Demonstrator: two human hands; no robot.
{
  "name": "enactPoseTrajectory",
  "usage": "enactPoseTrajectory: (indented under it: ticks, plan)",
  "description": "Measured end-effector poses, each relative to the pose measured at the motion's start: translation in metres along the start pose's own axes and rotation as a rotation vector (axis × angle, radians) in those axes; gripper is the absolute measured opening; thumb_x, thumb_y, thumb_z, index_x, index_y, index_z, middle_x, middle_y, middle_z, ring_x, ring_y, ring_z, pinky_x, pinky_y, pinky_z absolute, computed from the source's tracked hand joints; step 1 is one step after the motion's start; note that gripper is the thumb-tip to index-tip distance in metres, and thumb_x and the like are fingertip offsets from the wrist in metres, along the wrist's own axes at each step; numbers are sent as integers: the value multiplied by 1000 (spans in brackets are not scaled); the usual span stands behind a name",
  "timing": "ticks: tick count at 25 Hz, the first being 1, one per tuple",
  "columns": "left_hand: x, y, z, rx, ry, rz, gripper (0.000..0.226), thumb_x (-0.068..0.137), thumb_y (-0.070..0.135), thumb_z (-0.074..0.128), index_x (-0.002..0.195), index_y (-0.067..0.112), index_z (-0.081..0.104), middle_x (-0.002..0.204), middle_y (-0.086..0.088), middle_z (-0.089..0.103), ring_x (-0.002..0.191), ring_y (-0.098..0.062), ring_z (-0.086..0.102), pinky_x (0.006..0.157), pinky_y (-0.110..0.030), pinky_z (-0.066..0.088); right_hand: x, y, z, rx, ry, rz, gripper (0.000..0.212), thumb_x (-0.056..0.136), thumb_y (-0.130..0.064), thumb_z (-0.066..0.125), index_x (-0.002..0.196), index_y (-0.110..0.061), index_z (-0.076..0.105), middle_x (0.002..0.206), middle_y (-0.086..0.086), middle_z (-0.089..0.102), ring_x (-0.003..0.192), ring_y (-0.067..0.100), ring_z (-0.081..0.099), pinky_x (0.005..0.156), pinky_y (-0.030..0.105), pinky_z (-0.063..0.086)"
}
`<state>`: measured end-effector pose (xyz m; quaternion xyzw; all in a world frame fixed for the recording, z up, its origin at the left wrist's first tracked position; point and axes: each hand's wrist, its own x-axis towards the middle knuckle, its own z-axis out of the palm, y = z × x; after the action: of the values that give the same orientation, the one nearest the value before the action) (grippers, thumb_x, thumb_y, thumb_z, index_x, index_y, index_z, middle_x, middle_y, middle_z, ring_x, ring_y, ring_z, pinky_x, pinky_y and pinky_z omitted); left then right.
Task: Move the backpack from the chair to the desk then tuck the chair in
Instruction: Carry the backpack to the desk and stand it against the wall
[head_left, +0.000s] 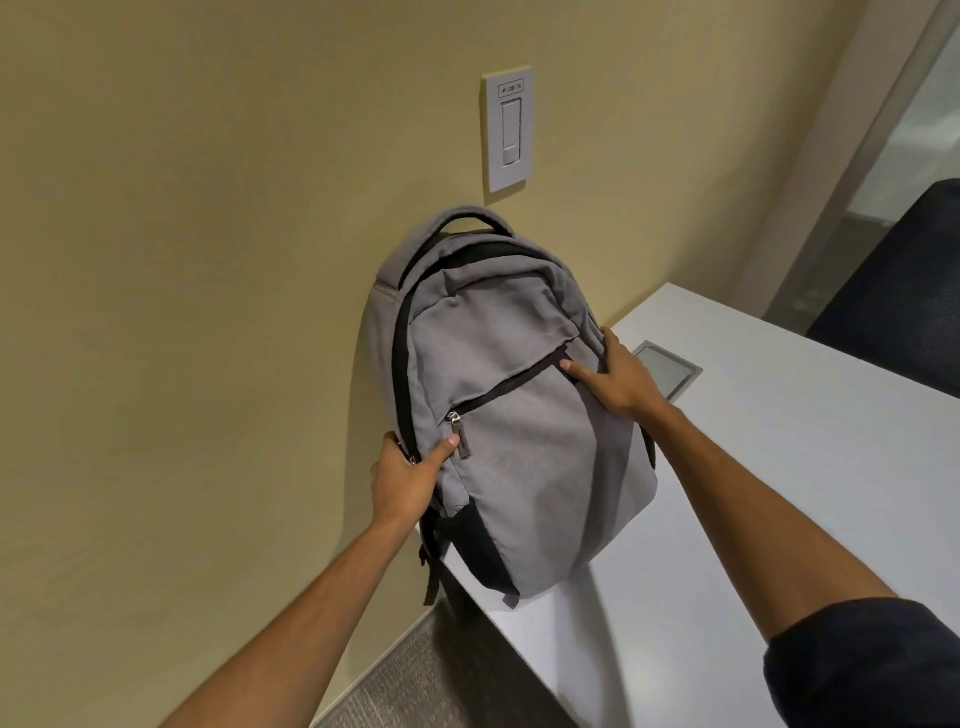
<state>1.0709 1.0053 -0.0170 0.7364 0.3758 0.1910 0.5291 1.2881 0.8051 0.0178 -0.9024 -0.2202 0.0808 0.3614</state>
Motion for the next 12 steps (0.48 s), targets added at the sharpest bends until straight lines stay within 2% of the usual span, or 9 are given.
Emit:
enactPoseTrajectory:
  ticks: [4, 6, 8, 10, 12]
  plan:
    - [-16, -2, -3, 53, -10, 5, 61, 72, 56, 76, 113, 14, 56, 110, -3, 69, 102, -26, 65, 91, -44, 54, -30, -6, -7, -82, 43, -20, 85, 86, -62, 57, 148, -10, 32, 149, 16, 45, 129, 37, 48, 102, 48, 42]
    - [-28, 1, -11, 87, 10, 17, 64, 74, 54, 75, 118, 13, 54, 106, -3, 67, 101, -29, 65, 88, -42, 54, -48, -12, -13, -124, 77, -11, 85, 87, -62, 56, 152, -14, 30, 151, 13, 44, 132, 35, 47, 105, 50, 42]
    - [-40, 3, -23, 135, 45, 51, 67, 78, 50, 75, 126, 12, 48, 114, -6, 63, 106, -30, 62, 86, -40, 51, -70, -22, -20, -157, 125, -17, 73, 90, -57, 56, 148, -17, 39, 147, 11, 50, 129, 32, 51, 104, 48, 44]
    - [-57, 8, -40, 155, 82, 132, 64, 82, 40, 74, 131, 11, 45, 123, -7, 59, 111, -30, 58, 87, -38, 46, -98, -37, -25, -170, 203, -17, 58, 91, -51, 58, 138, -17, 53, 133, 7, 63, 115, 24, 61, 95, 42, 50]
    - [-77, 14, -57, 130, 81, 257, 56, 84, 30, 73, 130, 11, 47, 121, -6, 59, 109, -25, 58, 83, -32, 42, -131, -56, -28, -173, 281, -16, 44, 92, -47, 59, 124, -18, 65, 116, 4, 72, 94, 15, 65, 84, 35, 53]
